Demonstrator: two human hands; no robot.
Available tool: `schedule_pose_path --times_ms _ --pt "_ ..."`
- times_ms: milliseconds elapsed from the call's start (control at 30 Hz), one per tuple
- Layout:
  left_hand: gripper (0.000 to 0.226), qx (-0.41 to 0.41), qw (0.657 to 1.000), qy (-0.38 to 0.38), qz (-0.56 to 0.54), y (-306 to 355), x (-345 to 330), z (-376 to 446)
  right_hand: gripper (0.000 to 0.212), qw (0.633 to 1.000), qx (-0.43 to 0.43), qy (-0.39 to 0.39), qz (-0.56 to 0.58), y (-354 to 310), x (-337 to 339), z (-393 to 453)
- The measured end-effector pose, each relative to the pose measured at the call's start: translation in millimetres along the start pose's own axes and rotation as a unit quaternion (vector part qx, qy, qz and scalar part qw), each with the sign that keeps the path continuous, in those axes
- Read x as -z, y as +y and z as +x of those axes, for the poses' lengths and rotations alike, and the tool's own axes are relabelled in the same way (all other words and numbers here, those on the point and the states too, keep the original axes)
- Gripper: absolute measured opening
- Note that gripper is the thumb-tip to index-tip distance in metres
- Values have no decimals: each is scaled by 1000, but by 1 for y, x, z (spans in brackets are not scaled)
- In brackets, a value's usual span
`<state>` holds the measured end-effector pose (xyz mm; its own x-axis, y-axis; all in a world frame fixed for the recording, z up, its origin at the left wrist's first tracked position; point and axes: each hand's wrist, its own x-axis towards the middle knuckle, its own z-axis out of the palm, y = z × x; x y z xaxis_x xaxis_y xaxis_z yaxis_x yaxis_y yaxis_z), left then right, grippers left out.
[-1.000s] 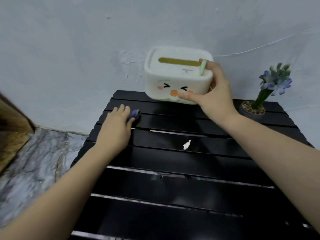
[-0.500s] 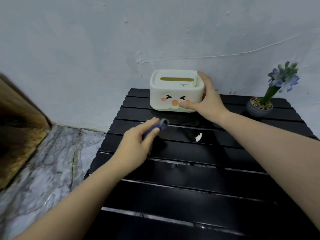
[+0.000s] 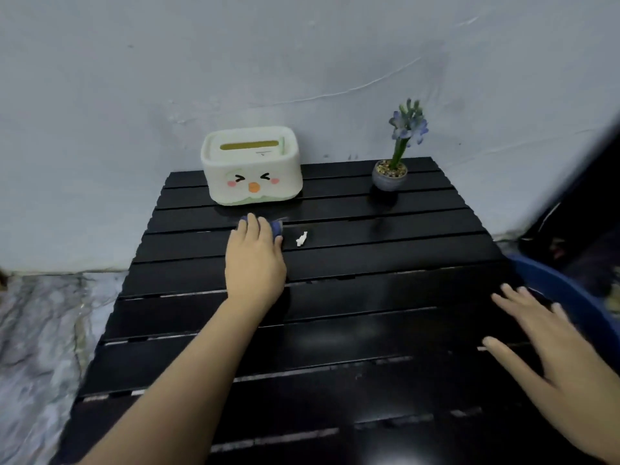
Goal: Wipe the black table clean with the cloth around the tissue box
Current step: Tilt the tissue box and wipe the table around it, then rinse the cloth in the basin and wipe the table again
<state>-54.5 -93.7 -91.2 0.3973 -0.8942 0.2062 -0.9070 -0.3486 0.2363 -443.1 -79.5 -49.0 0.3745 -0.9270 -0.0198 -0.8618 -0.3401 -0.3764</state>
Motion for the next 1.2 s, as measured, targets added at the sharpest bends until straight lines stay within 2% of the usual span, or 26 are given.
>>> schedule_pose_path --times_ms 100,200,333,467,567,633,733,833,900,1033,1133,1200 --pt "47 -70 996 -26 -41 53 -12 -3 81 989 -148 -1 -24 25 4 -44" --pt "46 -122 989 -33 -76 99 -19 -7 90 979 -203 -14 -18 30 4 -67" --pt "43 -197 968 -40 -149 160 -28 -24 90 981 -194 -10 8 27 3 -76" --pt "45 -247 949 -74 -179 230 -40 -44 92 984 -179 2 1 30 0 -77" --pt "37 -279 926 -108 -230 283 -46 -53 94 985 -174 14 -8 35 -5 -78" --pt "30 -259 910 -130 -298 309 -45 -51 94 985 -170 18 -9 36 -7 -79" --pt "31 -144 889 -178 -396 329 -38 -38 93 987 -162 18 -14 40 -10 -78" --pt "32 -41 843 -188 -503 319 -23 -24 91 988 -156 21 -4 43 -11 -78" --pt "32 -19 826 -173 -536 291 -7 -19 91 988 -151 23 1 43 -11 -78" --pt "28 -26 879 -121 -461 196 26 -26 91 988 -153 25 -2 42 -10 -78" --pt "30 -35 940 -59 -336 111 52 -57 90 988 -154 19 5 42 -8 -79" --pt "33 -24 964 -42 -260 55 67 -86 90 988 -151 15 8 42 -5 -79"
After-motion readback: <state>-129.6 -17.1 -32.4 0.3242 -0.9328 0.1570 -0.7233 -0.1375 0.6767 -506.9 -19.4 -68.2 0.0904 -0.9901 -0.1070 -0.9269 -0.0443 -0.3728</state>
